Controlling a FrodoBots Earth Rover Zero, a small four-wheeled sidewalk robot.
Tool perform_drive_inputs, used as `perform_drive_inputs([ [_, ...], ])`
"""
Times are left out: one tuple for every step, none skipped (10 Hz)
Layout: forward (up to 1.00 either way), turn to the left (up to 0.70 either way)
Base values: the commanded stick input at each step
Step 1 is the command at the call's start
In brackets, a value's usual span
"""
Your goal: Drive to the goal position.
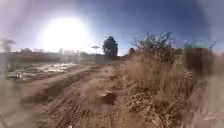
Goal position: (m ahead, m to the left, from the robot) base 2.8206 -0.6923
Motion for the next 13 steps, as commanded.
perform_drive_inputs([
  [0.5,0.43],
  [0.5,0.48],
  [0.5,0.5],
  [0.5,0.25],
  [0.5,0.0],
  [0.5,0.0],
  [0.5,0.09],
  [0.5,0.42],
  [0.5,0.21],
  [0.5,0.0],
  [0.5,0.0],
  [0.5,0.0],
  [0.5,0.0],
])
